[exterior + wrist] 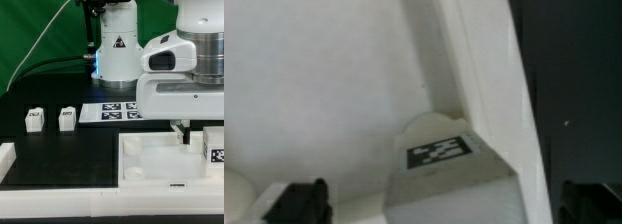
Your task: Assemble one leg
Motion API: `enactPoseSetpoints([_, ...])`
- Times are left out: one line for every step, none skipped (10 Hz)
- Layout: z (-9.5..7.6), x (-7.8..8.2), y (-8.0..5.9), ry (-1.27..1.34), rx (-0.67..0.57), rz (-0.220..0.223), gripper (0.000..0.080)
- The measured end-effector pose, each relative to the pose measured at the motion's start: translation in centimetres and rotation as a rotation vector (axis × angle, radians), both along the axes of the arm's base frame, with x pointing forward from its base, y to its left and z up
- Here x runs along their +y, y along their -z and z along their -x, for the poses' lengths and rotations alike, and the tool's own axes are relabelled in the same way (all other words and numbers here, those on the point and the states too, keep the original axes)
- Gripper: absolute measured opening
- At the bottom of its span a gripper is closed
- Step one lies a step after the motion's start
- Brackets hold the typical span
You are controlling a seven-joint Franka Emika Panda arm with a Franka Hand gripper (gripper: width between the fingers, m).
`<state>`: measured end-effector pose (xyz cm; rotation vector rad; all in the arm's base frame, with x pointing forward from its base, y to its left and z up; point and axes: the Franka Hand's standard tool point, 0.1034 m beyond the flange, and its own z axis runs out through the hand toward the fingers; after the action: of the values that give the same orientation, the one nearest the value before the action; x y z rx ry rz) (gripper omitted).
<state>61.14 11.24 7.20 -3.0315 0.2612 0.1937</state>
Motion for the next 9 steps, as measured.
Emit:
enactPoseSetpoints([-0.01,-0.14,0.01,-0.091,-0.010,-0.007,0.0649])
enactPoseSetpoints([-0.01,-0.18,0.03,-0.131,-0.014,-0.012,0.0649])
enactPoseSetpoints([0.00,-0.16,0.03,-0.106,-0.011,-0.009,0.0649])
enactPoseSetpoints([0.00,-0.17,0.03,-0.106,-0.011,-0.009,0.0649])
enactPoseSetpoints([0.00,-0.17,0.04,-0.106,-0.011,-0.009,0.0536])
enactPoseSetpoints([0.01,-0.18,0.04,-0.106,-0.011,-0.009,0.0400])
enactPoseSetpoints([0.01,-0.18,0.04,-0.106,-0.011,-0.009,0.0400])
enactPoseSetpoints([0.01,-0.18,0.04,-0.106,-0.011,-0.009,0.0290])
enactPoseSetpoints([0.01,-0.16,0.04,-0.087,-0.009,-0.007,0.0290])
